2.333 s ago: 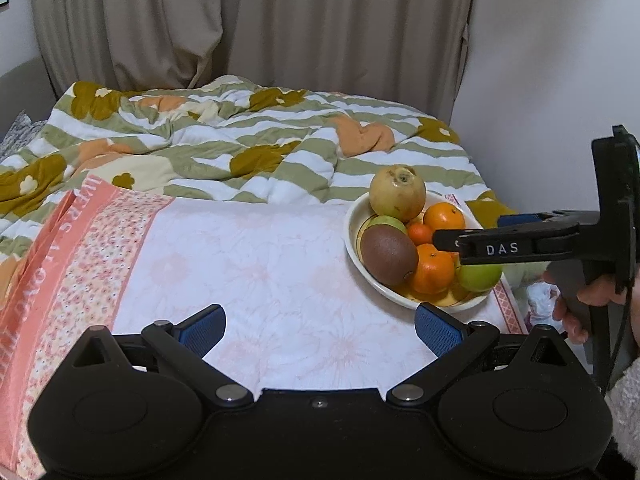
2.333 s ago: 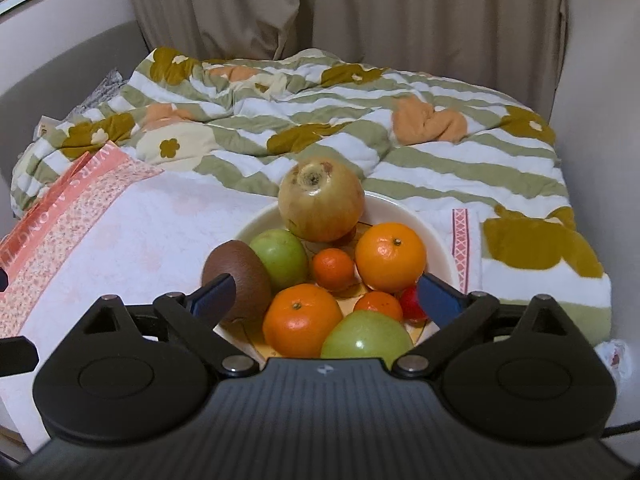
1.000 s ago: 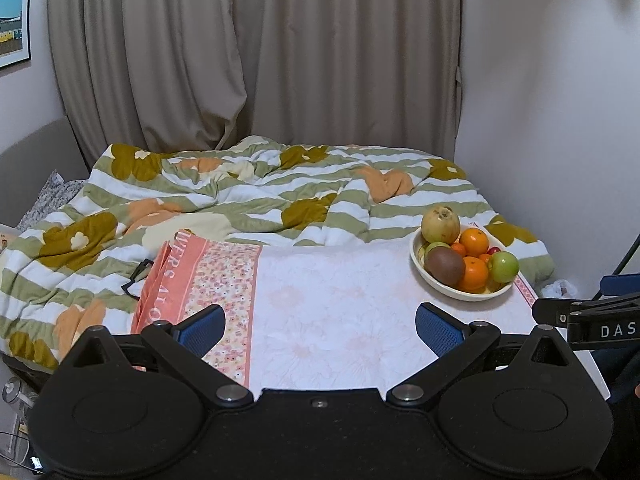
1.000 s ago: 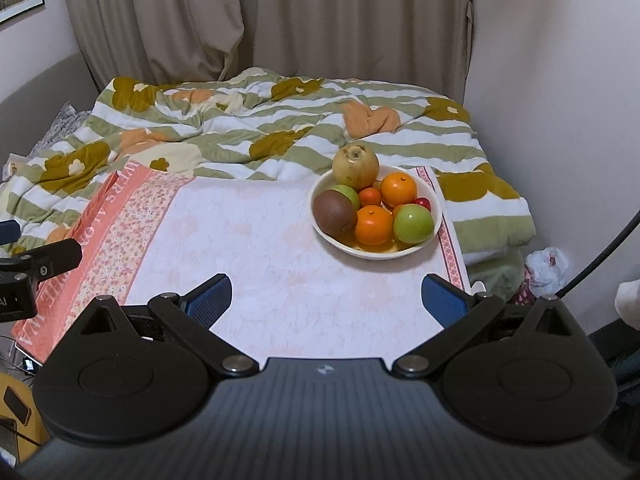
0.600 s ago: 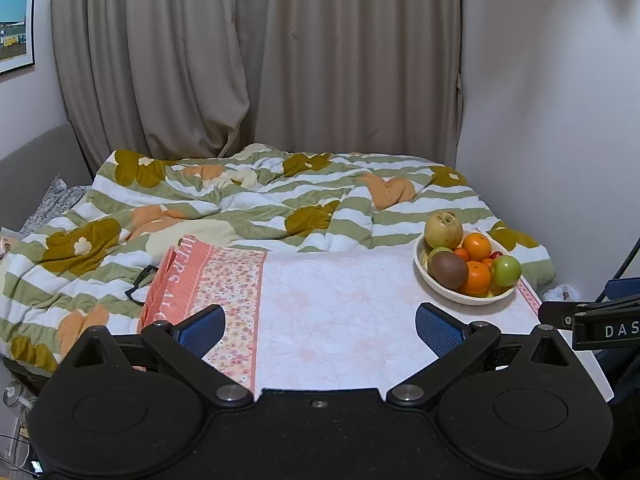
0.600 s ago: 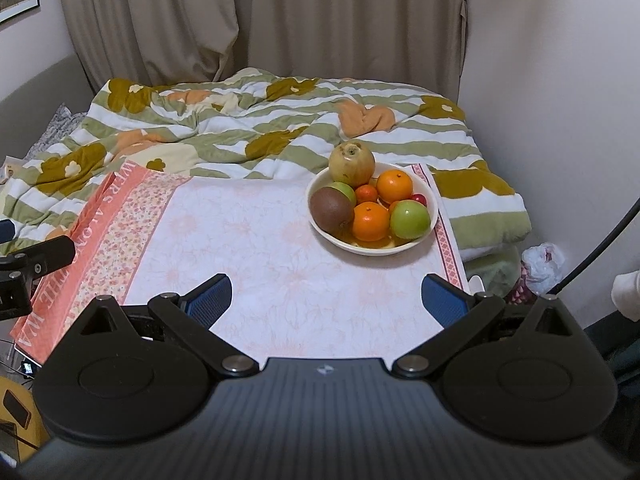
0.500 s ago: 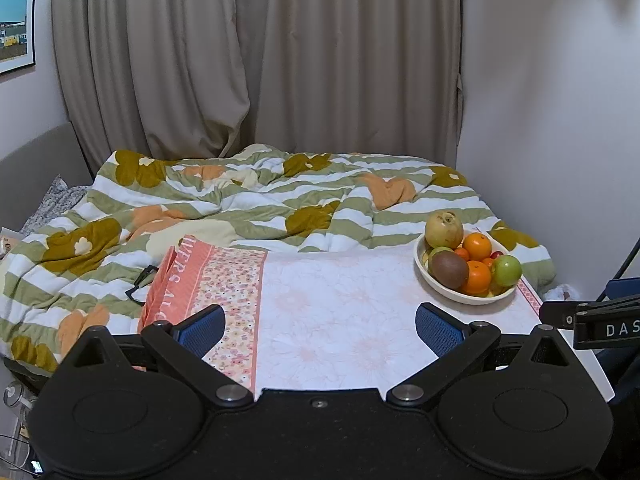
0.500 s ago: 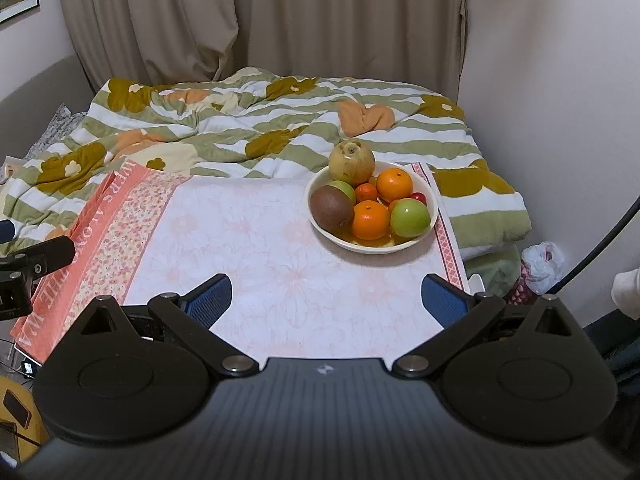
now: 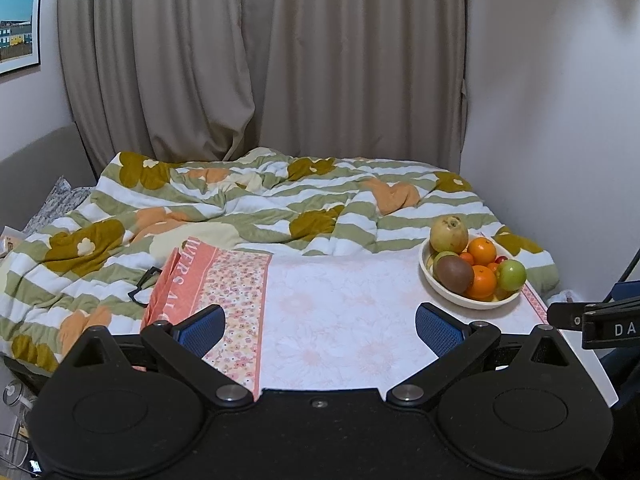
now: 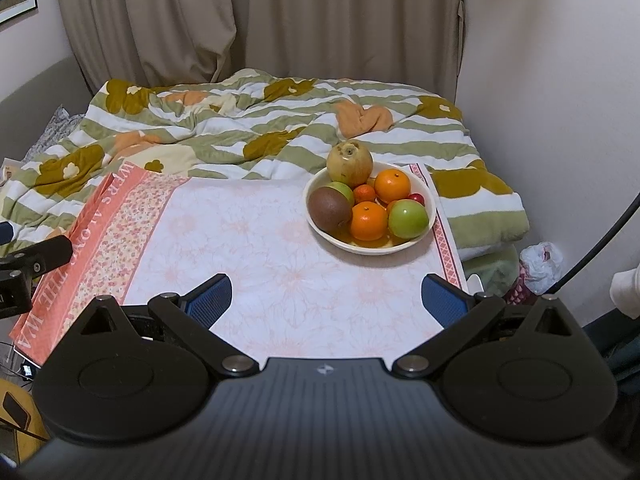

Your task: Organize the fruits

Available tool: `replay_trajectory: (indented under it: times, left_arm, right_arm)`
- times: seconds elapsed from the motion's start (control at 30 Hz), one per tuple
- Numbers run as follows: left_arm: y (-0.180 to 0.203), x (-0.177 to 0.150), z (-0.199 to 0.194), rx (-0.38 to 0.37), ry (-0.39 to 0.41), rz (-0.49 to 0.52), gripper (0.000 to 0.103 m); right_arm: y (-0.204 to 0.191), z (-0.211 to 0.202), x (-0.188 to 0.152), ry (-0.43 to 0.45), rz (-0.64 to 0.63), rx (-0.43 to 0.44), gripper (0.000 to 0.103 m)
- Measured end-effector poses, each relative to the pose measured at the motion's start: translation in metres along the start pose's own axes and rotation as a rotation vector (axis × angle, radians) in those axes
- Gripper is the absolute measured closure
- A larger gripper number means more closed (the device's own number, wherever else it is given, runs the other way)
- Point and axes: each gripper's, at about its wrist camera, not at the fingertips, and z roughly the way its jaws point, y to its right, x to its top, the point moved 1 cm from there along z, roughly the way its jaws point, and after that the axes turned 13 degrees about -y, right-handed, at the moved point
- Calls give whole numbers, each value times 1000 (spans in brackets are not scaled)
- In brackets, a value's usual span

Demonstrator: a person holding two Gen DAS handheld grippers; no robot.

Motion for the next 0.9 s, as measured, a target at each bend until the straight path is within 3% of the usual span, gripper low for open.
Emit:
replay_trajectory:
  times: [0.9]
  left_arm:
    - [-4,-3,-9,-48,44,-19,0]
  right_arm:
    - [-5,0,2,-11,20,8,0]
